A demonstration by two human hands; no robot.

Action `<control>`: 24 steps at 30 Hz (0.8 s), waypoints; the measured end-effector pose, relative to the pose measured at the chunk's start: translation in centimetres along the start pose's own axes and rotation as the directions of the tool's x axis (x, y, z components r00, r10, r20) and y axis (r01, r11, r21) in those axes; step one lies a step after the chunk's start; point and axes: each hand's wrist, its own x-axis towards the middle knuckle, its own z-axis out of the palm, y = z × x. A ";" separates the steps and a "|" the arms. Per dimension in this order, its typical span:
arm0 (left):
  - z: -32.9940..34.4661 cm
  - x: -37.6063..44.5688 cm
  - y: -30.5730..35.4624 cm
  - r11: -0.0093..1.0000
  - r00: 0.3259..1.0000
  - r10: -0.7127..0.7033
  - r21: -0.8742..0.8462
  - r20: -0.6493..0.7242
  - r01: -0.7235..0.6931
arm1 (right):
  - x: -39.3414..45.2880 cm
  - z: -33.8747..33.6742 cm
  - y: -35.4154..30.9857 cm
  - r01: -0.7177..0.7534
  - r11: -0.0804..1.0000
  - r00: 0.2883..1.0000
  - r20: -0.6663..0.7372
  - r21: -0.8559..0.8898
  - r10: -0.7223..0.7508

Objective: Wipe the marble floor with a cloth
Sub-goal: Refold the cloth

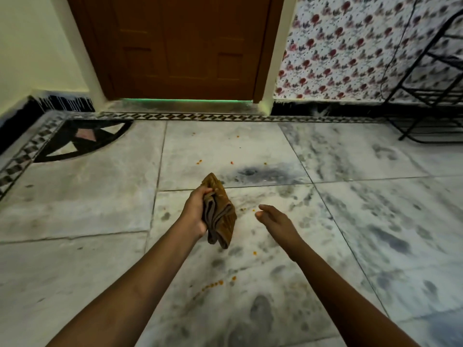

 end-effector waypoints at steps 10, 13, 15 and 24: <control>4.7 2.6 -1.6 0.989 0.987 0.117 0.101 -0.111 -0.105 | 1.5 1.4 -1.1 0.210 0.965 0.925 0.288 0.159 -0.249; 6.1 3.3 -0.8 0.981 0.979 0.146 0.151 -0.139 -0.125 | 2.6 1.4 -0.6 0.185 0.966 0.924 0.303 0.179 -0.233; 6.6 3.4 -0.1 0.973 0.978 0.144 0.204 -0.154 -0.112 | 3.2 0.9 -1.3 0.052 0.961 0.936 0.323 0.271 -0.142; 2.4 1.4 2.3 0.967 0.978 0.110 0.248 -0.177 -0.064 | 6.2 -0.7 -5.2 -0.236 0.805 0.960 0.260 0.544 0.105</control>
